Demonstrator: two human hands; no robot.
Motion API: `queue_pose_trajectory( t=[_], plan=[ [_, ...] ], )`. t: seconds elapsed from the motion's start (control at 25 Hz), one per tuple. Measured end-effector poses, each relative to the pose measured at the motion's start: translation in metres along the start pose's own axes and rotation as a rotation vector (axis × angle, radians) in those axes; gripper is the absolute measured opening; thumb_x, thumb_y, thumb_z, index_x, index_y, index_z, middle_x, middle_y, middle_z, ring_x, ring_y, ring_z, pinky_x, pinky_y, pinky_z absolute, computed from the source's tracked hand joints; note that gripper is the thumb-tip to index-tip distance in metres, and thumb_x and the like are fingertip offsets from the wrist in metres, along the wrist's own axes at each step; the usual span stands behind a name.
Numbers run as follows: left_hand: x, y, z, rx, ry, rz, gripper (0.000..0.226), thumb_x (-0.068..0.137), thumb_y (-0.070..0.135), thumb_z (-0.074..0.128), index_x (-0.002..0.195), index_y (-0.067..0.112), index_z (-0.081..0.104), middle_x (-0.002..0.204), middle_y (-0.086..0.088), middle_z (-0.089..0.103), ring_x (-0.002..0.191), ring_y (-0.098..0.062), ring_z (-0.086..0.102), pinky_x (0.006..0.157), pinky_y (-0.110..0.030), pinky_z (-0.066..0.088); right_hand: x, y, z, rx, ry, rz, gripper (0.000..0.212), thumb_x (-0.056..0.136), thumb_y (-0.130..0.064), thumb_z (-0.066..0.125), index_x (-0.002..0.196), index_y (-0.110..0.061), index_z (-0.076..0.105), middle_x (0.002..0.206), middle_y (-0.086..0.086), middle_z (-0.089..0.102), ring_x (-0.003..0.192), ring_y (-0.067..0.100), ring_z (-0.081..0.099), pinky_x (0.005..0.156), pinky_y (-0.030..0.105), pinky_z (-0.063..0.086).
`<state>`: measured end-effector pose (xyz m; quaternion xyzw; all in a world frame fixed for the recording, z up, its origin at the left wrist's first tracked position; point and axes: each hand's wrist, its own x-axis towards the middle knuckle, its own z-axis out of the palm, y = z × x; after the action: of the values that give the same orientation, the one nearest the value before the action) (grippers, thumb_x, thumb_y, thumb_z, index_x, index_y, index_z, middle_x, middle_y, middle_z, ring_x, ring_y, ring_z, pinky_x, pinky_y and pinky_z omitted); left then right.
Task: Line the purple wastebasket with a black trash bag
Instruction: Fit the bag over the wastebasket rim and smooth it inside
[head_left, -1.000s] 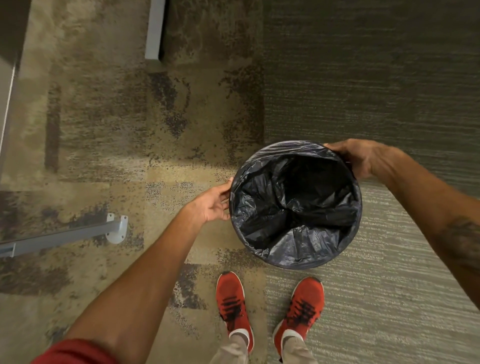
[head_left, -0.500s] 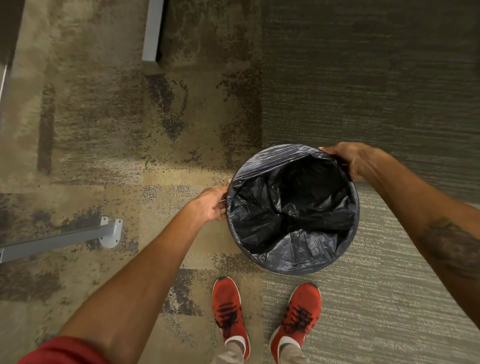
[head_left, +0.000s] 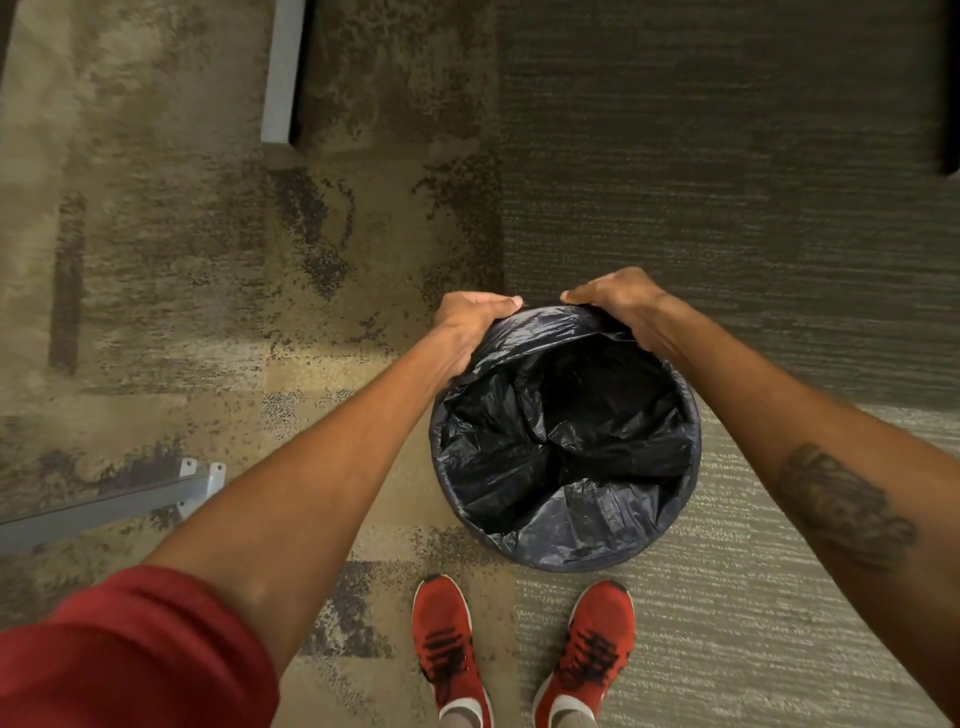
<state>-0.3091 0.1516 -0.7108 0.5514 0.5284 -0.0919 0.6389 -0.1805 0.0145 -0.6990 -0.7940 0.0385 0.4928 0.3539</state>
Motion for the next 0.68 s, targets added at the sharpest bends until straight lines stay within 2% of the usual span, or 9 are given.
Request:
queue_pose_trajectory(
  t=[0.08,0.2,0.28,0.36,0.4,0.48,0.56,0.6,0.68],
  plan=[
    [0.002,0.006,0.002,0.007,-0.020,-0.081,0.032,0.085,0.013,0.079,0.111,-0.005,0.072,0.071,-0.006,0.072,0.048,-0.010,0.067,0.046,-0.018,0.055,0.006,0.000,0.003,-0.030,0.009,0.054,0.035,0.082,-0.027,0.080,0.108,-0.004,0.073,0.104,0.012,0.075,0.085,0.025,0.070,0.075,0.030,0.054],
    [0.005,0.007,0.004,0.090,-0.027,-0.105,0.033,0.088,0.015,0.076,0.114,-0.004,0.071,0.085,-0.010,0.071,0.058,-0.014,0.064,0.045,-0.017,0.055,0.018,0.001,0.007,-0.070,0.015,0.077,0.041,0.084,-0.029,0.079,0.114,-0.002,0.069,0.106,0.012,0.072,0.081,0.024,0.067,0.078,0.032,0.051],
    [0.008,0.007,0.007,0.096,0.007,-0.103,0.032,0.089,0.015,0.076,0.114,-0.003,0.071,0.093,-0.013,0.070,0.060,-0.014,0.062,0.046,-0.017,0.055,0.026,0.005,0.011,-0.049,0.054,0.077,0.045,0.084,-0.029,0.079,0.119,-0.003,0.068,0.118,0.014,0.070,0.092,0.025,0.067,0.086,0.033,0.053],
    [0.010,0.008,0.011,0.050,0.030,-0.123,0.027,0.088,0.013,0.076,0.109,-0.004,0.072,0.095,-0.015,0.070,0.061,-0.017,0.064,0.056,-0.022,0.058,0.029,0.010,0.011,-0.152,0.175,0.011,0.040,0.083,-0.033,0.080,0.115,-0.009,0.073,0.122,0.012,0.069,0.109,0.028,0.066,0.100,0.037,0.052],
    [0.012,0.007,0.011,0.020,0.040,-0.132,0.022,0.087,0.011,0.077,0.103,-0.003,0.073,0.095,-0.015,0.071,0.064,-0.020,0.066,0.064,-0.027,0.060,0.027,0.014,0.009,-0.213,0.228,-0.074,0.032,0.085,-0.034,0.076,0.111,-0.013,0.076,0.118,0.010,0.071,0.111,0.028,0.066,0.102,0.038,0.051],
    [0.015,0.003,0.012,-0.011,0.084,-0.130,0.015,0.085,0.009,0.078,0.095,-0.002,0.074,0.097,-0.015,0.074,0.081,-0.025,0.071,0.083,-0.033,0.061,0.013,0.027,0.003,-0.249,0.300,-0.304,0.022,0.094,-0.034,0.063,0.105,-0.020,0.076,0.106,0.003,0.076,0.106,0.023,0.068,0.096,0.032,0.051],
    [0.010,-0.002,0.010,0.095,0.223,-0.004,0.014,0.087,0.010,0.076,0.100,0.006,0.078,0.105,-0.009,0.078,0.097,-0.022,0.072,0.095,-0.032,0.057,-0.012,0.050,-0.006,-0.237,0.424,-0.446,0.030,0.100,-0.039,0.051,0.107,-0.022,0.074,0.100,-0.002,0.077,0.098,0.020,0.069,0.081,0.027,0.047],
    [0.004,-0.005,0.008,0.173,0.298,0.115,0.014,0.089,0.012,0.074,0.101,0.013,0.080,0.106,-0.003,0.078,0.100,-0.017,0.072,0.095,-0.029,0.056,-0.024,0.065,-0.009,-0.244,0.490,-0.479,0.033,0.101,-0.041,0.048,0.112,-0.022,0.073,0.103,-0.001,0.077,0.098,0.019,0.069,0.078,0.024,0.044],
    [-0.016,-0.017,0.005,0.292,0.367,0.352,0.015,0.092,0.018,0.070,0.103,0.021,0.080,0.105,0.005,0.078,0.098,-0.011,0.071,0.090,-0.025,0.055,-0.048,0.095,-0.010,-0.291,0.542,-0.543,0.035,0.103,-0.037,0.047,0.124,-0.020,0.069,0.121,0.000,0.073,0.111,0.018,0.066,0.089,0.020,0.043]
  ],
)
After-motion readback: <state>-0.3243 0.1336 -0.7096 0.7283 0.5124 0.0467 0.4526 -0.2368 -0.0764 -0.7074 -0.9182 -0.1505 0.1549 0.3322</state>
